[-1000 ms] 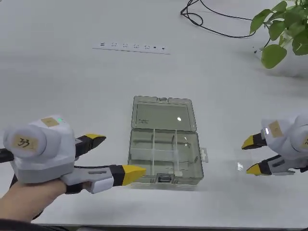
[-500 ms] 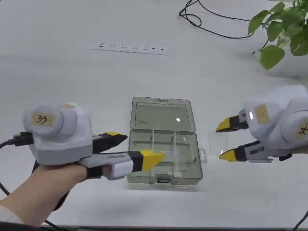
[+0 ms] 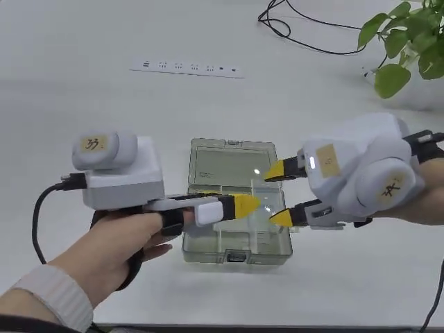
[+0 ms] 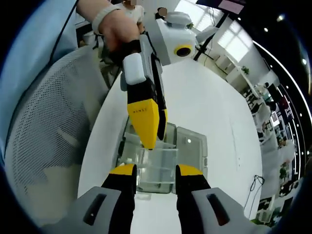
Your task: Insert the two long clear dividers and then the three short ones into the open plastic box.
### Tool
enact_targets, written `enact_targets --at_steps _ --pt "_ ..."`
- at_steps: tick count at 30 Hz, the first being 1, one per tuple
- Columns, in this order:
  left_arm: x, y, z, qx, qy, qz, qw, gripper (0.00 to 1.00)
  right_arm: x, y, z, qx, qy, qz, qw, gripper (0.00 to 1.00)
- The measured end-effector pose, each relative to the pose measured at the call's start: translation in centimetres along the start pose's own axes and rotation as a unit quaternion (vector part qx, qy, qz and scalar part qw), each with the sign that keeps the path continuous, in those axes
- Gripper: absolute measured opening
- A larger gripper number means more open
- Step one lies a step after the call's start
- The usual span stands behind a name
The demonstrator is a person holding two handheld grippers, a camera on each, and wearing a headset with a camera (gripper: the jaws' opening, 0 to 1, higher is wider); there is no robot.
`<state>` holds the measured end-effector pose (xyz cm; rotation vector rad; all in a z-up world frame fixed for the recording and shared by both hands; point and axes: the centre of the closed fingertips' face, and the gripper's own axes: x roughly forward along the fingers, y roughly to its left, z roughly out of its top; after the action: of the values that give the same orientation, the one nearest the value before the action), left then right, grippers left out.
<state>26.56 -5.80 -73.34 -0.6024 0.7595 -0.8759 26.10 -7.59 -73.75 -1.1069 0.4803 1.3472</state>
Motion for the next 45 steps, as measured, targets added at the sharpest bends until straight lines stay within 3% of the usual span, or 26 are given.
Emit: enact_targets --at_steps 8,17,26,31,33,34,36,38,42,45 --pt "0.3 0.2 -0.4 -0.046 0.002 -0.004 0.9989 0.21 0.6 -0.2 1.1 -0.024 0.003 -0.014 0.9996 0.32" --pt "0.3 0.0 -0.5 -0.069 -0.001 -0.009 0.9976 0.03 0.9 -0.1 2.0 -0.032 0.000 -0.012 0.9994 0.32" --pt "0.3 -0.5 -0.6 -0.098 0.000 -0.021 0.9950 0.00 0.9 0.0 2.1 -0.036 0.004 -0.014 0.9993 0.32" --pt "0.2 -0.6 -0.8 -0.098 0.004 -0.027 0.9948 0.00 0.8 0.2 2.1 -0.032 0.000 -0.005 0.9995 0.32" --pt "0.1 -0.6 -0.9 -0.089 0.006 -0.030 0.9955 0.00 0.6 0.3 2.3 -0.027 -0.009 0.004 0.9996 0.34" --pt "0.0 -0.7 -1.1 -0.074 0.010 -0.033 0.9967 0.00 0.4 0.4 2.6 0.001 -0.022 0.011 0.9997 0.35" --pt "-0.2 -0.7 -1.3 -0.070 0.015 -0.036 0.9968 0.00 0.0 0.2 2.9 0.031 -0.037 0.018 0.9987 0.39" --pt "-0.5 -0.9 -1.7 -0.036 0.025 -0.046 0.9980 0.00 -0.7 -0.2 3.0 0.055 -0.047 0.025 0.9970 0.39" --pt "-1.0 -1.4 -2.5 0.017 0.047 -0.066 0.9966 0.00 -1.8 -0.2 2.8 0.097 -0.060 0.060 0.9917 0.34" --pt "-1.3 -1.7 -3.1 0.056 0.060 -0.078 0.9936 0.00 -2.2 0.5 2.6 0.127 -0.062 0.097 0.9851 0.29"
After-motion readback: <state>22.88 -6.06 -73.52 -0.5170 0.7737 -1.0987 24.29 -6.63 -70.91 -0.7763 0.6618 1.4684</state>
